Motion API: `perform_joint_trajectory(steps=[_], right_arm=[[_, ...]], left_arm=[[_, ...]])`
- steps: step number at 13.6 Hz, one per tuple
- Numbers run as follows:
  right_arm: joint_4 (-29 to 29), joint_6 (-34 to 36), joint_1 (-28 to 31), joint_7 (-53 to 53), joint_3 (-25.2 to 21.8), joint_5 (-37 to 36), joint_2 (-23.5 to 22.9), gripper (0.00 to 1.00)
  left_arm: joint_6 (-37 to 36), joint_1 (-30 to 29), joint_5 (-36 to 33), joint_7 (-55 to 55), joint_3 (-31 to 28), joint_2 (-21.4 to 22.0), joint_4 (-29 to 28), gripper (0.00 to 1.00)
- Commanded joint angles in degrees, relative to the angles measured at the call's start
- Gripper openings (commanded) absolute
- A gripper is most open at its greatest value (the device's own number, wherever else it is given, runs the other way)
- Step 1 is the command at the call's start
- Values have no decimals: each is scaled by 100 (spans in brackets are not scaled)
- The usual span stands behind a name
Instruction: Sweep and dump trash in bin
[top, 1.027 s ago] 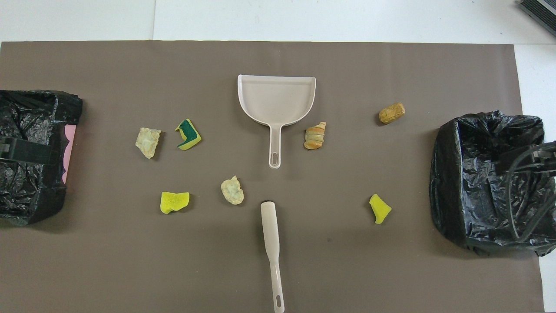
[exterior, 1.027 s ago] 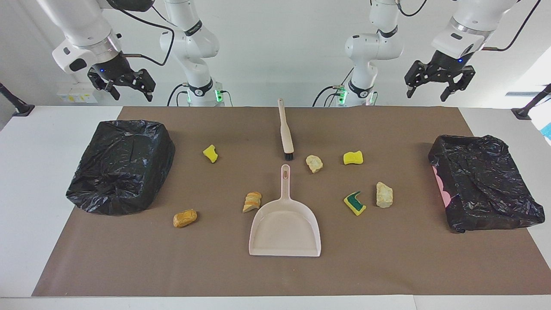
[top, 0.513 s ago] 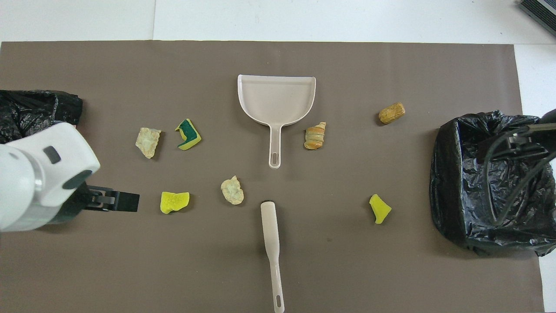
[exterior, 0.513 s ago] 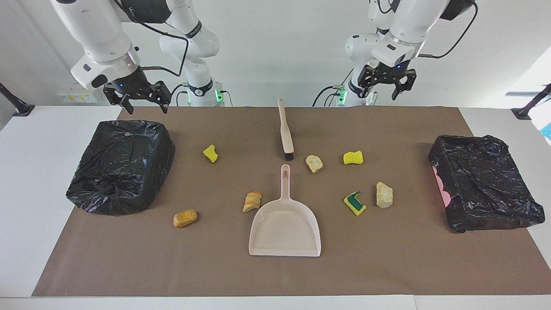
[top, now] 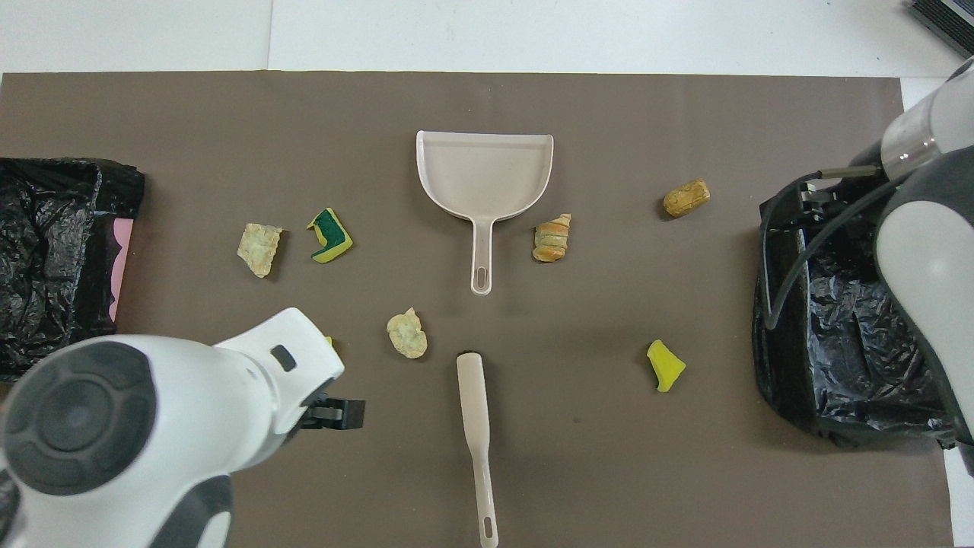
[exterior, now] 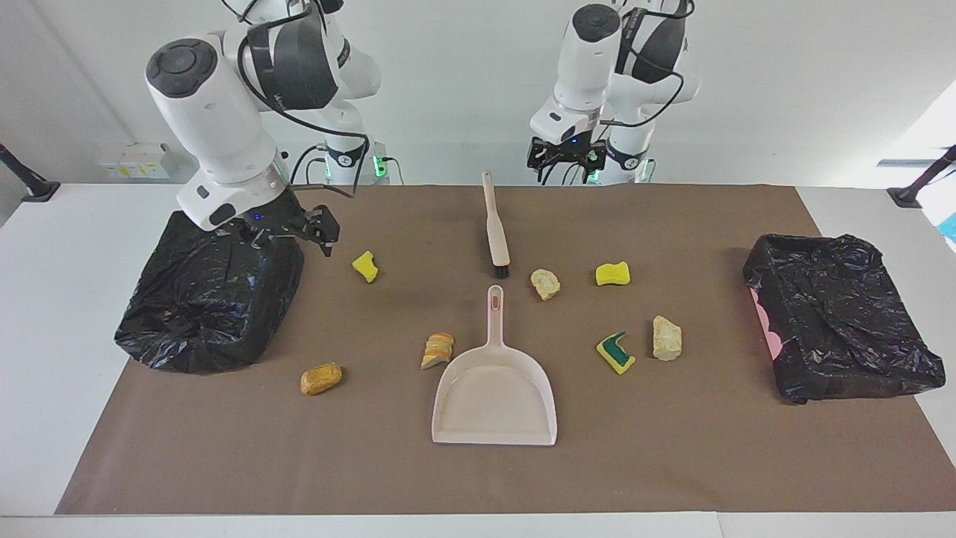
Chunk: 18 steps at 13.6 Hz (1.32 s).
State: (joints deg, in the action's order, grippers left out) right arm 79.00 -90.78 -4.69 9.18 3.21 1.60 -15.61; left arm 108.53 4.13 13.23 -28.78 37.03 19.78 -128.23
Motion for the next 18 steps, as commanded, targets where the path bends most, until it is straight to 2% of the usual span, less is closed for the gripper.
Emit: perform_joint_trajectory(steps=[1, 4, 7, 9, 13, 16, 18], right_arm=[[-149, -447, -242, 617, 30, 112, -380, 100], [-140, -1185, -725, 1364, 30, 121, -706, 100], [-183, -1687, -990, 2094, 30, 86, -1180, 100], [-175, -1925, -1226, 2350, 30, 86, -1322, 100], [-184, -2347, -1657, 3088, 22, 51, -1576, 100], [-175, -2523, -1781, 3318, 22, 42, -1691, 100], [-157, -2637, -1957, 3502, 22, 25, -1770, 100]], left_arm=[[597, 61, 171, -584, 532, -33, -491, 100], [1704, 132, 601, -839, 1156, -316, -948, 100], [2267, 141, 602, -813, 1535, -1035, -1063, 100], [2374, 167, 593, -822, 1693, -1222, -1055, 100], [2313, 158, 593, -822, 1711, -1275, -1055, 100], [2287, 106, 523, -813, 1703, -1266, -1046, 83], [2287, 106, 462, -813, 1694, -1231, -1028, 62]])
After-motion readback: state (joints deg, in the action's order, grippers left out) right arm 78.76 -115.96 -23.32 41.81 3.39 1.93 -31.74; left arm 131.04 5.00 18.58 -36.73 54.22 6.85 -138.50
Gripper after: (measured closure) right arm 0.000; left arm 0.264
